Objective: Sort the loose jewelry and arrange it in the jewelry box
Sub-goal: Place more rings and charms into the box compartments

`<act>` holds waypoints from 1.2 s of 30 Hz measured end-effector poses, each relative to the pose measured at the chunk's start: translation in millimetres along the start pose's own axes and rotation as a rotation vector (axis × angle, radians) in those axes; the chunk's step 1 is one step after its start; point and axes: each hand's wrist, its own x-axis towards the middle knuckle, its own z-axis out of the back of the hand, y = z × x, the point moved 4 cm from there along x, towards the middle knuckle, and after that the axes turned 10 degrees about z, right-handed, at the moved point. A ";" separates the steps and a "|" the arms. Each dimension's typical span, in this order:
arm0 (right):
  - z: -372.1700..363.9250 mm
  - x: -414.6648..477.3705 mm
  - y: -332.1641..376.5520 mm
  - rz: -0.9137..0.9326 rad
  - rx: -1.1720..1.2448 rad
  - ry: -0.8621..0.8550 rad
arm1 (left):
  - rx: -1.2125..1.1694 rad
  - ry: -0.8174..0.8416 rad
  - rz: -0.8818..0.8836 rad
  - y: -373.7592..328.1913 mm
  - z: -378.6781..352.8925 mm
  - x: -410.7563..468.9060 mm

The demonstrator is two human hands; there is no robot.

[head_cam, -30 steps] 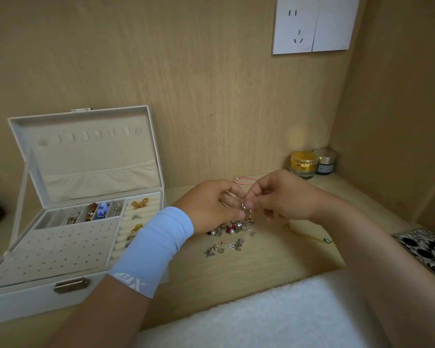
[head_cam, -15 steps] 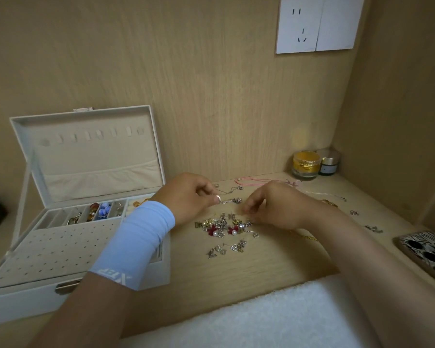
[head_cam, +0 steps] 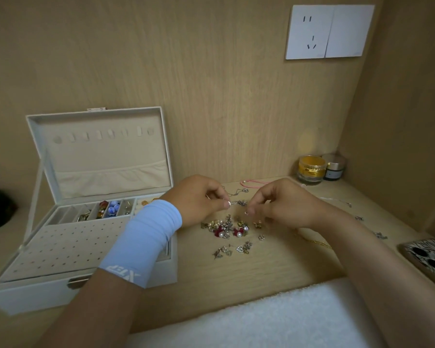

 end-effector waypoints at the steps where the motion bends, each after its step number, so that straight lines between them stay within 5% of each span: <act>1: -0.1 -1.4 3.4 -0.009 0.083 -0.021 | -0.047 -0.006 -0.002 0.1 4.3 -2.3; 6: -13.6 11.0 40.7 0.031 0.292 -0.045 | -0.073 -0.093 0.015 18.6 50.0 -27.0; 13: -68.2 63.2 127.4 0.197 0.261 0.002 | -0.081 -0.320 0.155 92.1 134.6 -82.4; 24: -183.4 154.2 186.8 0.348 -0.162 0.193 | -0.165 -0.545 0.333 173.5 166.2 -113.2; 33: -223.8 170.5 202.2 0.439 -0.404 0.349 | -0.151 -0.535 0.330 192.2 166.9 -120.5; 36: -215.6 171.6 208.9 0.408 -0.309 0.354 | -0.117 -0.524 0.323 192.0 162.5 -120.5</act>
